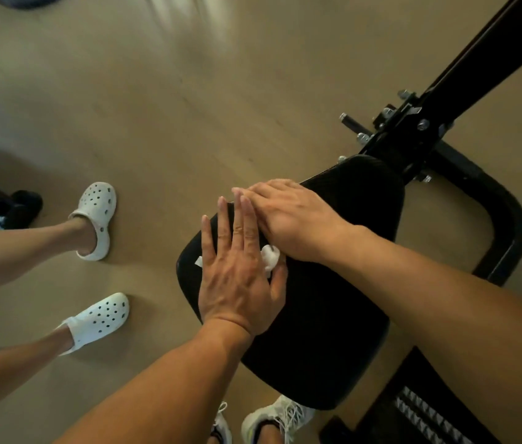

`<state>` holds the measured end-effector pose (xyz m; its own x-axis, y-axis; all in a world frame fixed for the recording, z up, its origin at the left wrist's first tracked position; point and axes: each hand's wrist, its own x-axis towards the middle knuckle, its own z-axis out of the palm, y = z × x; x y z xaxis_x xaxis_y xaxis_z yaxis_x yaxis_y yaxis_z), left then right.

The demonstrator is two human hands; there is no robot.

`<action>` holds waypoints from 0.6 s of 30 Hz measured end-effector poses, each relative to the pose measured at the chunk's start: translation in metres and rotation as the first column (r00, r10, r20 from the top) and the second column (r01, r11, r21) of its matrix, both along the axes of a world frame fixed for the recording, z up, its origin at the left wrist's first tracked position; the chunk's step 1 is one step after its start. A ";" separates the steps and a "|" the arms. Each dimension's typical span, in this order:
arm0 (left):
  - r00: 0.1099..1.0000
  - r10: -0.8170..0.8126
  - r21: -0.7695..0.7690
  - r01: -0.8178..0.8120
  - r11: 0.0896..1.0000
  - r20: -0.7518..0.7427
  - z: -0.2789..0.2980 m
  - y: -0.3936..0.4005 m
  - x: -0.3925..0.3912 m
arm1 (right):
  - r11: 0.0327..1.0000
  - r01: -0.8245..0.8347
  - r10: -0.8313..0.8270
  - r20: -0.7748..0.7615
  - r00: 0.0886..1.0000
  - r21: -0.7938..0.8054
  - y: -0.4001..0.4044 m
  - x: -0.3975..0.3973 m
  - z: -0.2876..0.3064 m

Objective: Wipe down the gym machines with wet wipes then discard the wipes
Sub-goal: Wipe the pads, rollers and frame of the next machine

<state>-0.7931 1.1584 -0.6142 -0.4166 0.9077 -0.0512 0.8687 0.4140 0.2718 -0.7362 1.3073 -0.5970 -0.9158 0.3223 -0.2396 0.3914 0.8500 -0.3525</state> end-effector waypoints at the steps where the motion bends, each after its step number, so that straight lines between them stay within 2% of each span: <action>1: 1.000 0.009 -0.007 -0.009 1.000 0.002 0.001 0.000 0.000 | 1.000 -0.026 0.027 0.015 1.000 -0.017 0.005 -0.006 0.003; 3: 1.000 0.002 -0.031 -0.002 1.000 -0.001 0.002 -0.001 0.000 | 1.000 -0.020 0.020 0.061 0.998 0.014 0.026 -0.001 0.005; 5: 1.000 -0.014 -0.052 0.014 0.999 0.000 0.002 -0.002 0.000 | 0.995 0.057 -0.067 0.128 0.990 0.082 0.051 0.019 0.004; 8: 1.000 -0.025 -0.057 0.025 0.998 0.000 0.001 -0.002 -0.001 | 0.974 0.152 -0.173 0.119 0.978 0.167 0.057 0.035 0.003; 12: 1.000 -0.021 -0.038 0.021 0.999 -0.011 0.002 -0.002 -0.001 | 0.992 0.114 -0.119 0.106 0.987 0.047 0.016 -0.008 0.002; 15: 1.000 -0.005 -0.032 0.005 0.999 -0.001 0.003 -0.002 -0.001 | 0.999 0.034 -0.033 0.034 0.999 -0.042 0.010 -0.017 0.002; 18: 0.998 -0.054 -0.081 0.053 0.995 -0.016 0.004 -0.002 -0.003 | 0.999 0.014 -0.014 -0.010 1.000 0.040 0.032 0.023 -0.006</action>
<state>-0.7964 1.1568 -0.6099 -0.3693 0.9218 -0.1177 0.8946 0.3869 0.2238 -0.7129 1.3389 -0.6034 -0.9135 0.3440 -0.2171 0.3997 0.8581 -0.3222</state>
